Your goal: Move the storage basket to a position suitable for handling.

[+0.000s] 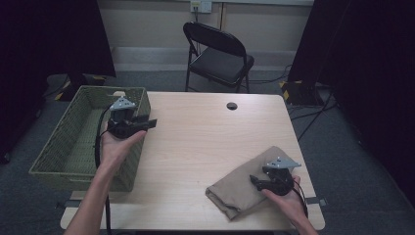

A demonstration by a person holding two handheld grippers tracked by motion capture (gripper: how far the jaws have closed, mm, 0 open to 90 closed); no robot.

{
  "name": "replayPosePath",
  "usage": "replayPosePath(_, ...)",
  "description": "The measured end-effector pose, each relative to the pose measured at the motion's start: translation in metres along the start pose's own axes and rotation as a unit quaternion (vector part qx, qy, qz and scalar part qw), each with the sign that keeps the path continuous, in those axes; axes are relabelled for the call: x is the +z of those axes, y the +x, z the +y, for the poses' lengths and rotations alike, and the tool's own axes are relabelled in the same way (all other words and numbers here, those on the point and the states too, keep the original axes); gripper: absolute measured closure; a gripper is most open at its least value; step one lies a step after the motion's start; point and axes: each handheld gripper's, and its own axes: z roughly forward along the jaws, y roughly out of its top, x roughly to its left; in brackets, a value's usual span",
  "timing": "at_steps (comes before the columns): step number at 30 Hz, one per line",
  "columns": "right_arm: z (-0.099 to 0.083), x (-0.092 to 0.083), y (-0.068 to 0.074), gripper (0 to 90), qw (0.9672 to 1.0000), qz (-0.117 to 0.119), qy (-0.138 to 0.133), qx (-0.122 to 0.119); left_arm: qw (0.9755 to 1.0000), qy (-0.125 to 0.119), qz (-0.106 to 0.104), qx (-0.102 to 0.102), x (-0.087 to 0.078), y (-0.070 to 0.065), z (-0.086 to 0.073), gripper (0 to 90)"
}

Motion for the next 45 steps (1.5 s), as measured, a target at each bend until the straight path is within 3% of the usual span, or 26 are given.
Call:
replayPosePath(3,0.0,0.0,0.0,35.1,1.0,0.001,0.001,0.0,0.9997,0.012,0.019,-0.006,-0.003,0.012,-0.008,56.6)
replayPosePath(4,0.0,0.0,0.0,35.1,1.0,0.002,0.001,-0.001,0.9996,0.012,0.015,-0.021,-0.003,0.019,-0.012,56.6)
replayPosePath(6,0.0,0.0,0.0,35.1,1.0,0.002,0.001,-0.003,0.9988,0.026,0.034,-0.023,0.0,0.029,-0.02,56.2)
replayPosePath(8,0.0,0.0,-0.001,35.1,1.0,0.002,0.001,-0.004,0.9975,0.03,0.043,-0.048,0.004,0.039,-0.028,55.0)
replayPosePath(10,0.0,0.0,-0.001,35.1,1.0,0.003,0.001,-0.004,0.9966,0.036,0.051,-0.055,0.005,0.045,-0.033,54.1)
replayPosePath(13,0.0,0.0,-0.001,35.2,1.0,0.005,0.001,-0.004,0.9952,0.041,0.047,-0.075,0.006,0.052,-0.037,53.4)
replayPosePath(19,0.0,0.0,-0.001,35.2,1.0,0.004,0.001,-0.006,0.9932,0.061,0.064,-0.075,0.015,0.057,-0.042,55.2)
replayPosePath(25,0.0,0.001,-0.001,35.1,1.0,0.005,0.001,-0.007,0.9919,0.071,0.057,-0.088,0.02,0.064,-0.047,64.1)
replayPosePath(30,0.001,0.001,-0.001,35.2,1.0,0.006,0.001,-0.008,0.9918,0.084,0.057,-0.077,0.027,0.061,-0.047,65.4)
replayPosePath(36,0.001,0.001,-0.001,35.2,1.0,0.006,0.001,-0.008,0.9924,0.08,0.054,-0.077,0.028,0.061,-0.049,63.1)
replayPosePath(42,0.001,0.001,-0.001,35.2,1.0,0.006,0.002,-0.007,0.9924,0.077,0.049,-0.083,0.028,0.065,-0.052,68.9)
replayPosePath(45,0.001,0.001,-0.001,35.1,1.0,0.005,0.002,-0.007,0.9923,0.082,0.057,-0.073,0.028,0.062,-0.051,70.5)
